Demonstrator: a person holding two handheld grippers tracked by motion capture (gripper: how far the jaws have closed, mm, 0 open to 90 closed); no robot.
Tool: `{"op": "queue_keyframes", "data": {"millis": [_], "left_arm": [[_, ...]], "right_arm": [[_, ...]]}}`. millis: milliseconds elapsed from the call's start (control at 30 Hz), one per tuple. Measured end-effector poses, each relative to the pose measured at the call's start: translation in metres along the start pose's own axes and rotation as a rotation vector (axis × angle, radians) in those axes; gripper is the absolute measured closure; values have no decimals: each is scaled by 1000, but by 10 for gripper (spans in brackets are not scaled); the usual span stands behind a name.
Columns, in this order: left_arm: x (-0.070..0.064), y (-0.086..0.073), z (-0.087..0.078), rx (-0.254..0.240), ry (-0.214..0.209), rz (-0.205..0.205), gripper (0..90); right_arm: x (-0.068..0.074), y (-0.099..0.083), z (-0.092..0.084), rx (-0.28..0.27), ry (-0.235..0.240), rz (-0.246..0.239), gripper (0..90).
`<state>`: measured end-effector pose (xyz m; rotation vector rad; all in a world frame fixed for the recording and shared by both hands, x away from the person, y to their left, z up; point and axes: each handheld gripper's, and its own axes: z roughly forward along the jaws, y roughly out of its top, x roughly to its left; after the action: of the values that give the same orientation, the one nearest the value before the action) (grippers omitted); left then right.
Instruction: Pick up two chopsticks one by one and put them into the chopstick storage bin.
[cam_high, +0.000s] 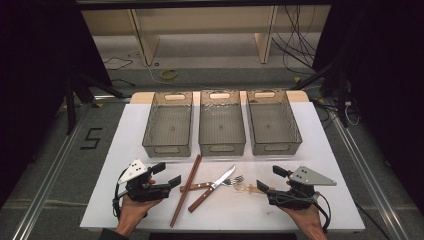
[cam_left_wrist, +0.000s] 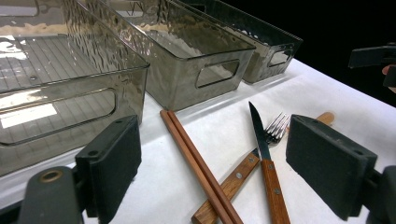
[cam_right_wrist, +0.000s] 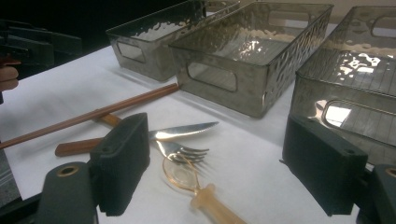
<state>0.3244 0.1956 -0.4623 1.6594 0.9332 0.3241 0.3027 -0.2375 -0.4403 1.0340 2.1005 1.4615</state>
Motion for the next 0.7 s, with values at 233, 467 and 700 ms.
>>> {"op": "queue_keyframes", "data": {"millis": [233,467,700], "left_arm": [[2,2,1,26,16,-17,177],[0,8,5,68,22,-25,191],[2,15,10,134,19,-56,224]], "right_arm": [[0,0,-1,0,-6,3,242],[-2,0,1,7,-3,10,244],[-4,-1,1,13,-3,13,245]]}}
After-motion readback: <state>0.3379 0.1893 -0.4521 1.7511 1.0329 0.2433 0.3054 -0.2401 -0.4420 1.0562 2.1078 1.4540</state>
